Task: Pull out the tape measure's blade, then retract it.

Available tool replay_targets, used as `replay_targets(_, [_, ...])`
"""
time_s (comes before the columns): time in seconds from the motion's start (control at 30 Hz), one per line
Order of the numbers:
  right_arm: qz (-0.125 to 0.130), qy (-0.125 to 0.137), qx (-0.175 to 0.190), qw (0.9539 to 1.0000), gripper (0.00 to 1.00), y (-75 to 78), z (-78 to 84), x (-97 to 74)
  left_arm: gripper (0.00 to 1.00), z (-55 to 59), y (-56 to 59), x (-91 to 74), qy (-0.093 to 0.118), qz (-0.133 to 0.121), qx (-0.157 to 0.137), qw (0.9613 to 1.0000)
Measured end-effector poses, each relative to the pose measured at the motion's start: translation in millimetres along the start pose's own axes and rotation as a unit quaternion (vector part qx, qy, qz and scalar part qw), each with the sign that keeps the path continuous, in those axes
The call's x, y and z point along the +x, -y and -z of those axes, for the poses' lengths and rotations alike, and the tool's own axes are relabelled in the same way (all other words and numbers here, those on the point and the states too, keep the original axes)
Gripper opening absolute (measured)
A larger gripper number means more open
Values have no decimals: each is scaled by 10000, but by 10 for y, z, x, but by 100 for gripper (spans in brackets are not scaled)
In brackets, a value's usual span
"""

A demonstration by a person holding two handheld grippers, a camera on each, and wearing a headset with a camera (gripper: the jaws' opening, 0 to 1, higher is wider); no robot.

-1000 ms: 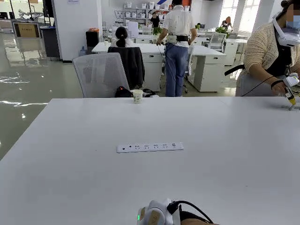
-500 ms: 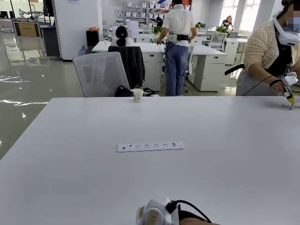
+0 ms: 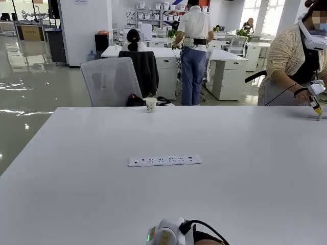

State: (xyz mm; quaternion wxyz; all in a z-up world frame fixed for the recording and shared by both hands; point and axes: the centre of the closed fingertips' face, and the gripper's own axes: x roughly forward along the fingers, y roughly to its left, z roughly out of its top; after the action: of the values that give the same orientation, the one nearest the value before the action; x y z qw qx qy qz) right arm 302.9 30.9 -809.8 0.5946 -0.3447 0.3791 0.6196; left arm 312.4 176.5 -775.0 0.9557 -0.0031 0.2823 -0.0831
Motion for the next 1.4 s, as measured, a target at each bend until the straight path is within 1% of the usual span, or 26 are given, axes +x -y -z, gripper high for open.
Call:
replay_targets(1.0, [-58, 103, 28, 9999, 11, -2, -89, 49, 61, 2, -20, 13, -19, 41, -73, 10000])
replay_targets(1.07, [-69, 124, 30, 9999, 11, -7, -100, 52, 61, 2, -17, 13, -27, 49, -82, 10000])
replay_targets(1.17, [-87, 179, 38, 9998, 11, -8, -115, 68, 61, 0, -32, 18, -70, 137, -103, 9998])
replay_targets(1.23, [-112, 236, 63, 9996, 11, -11, -133, 74, 61, 5, -21, 9, -90, 173, -85, 9998])
replay_targets(1.4, [-117, 275, 52, 9995, 11, -22, -172, 85, 61, 5, -15, 7, -88, 163, -98, 9998])
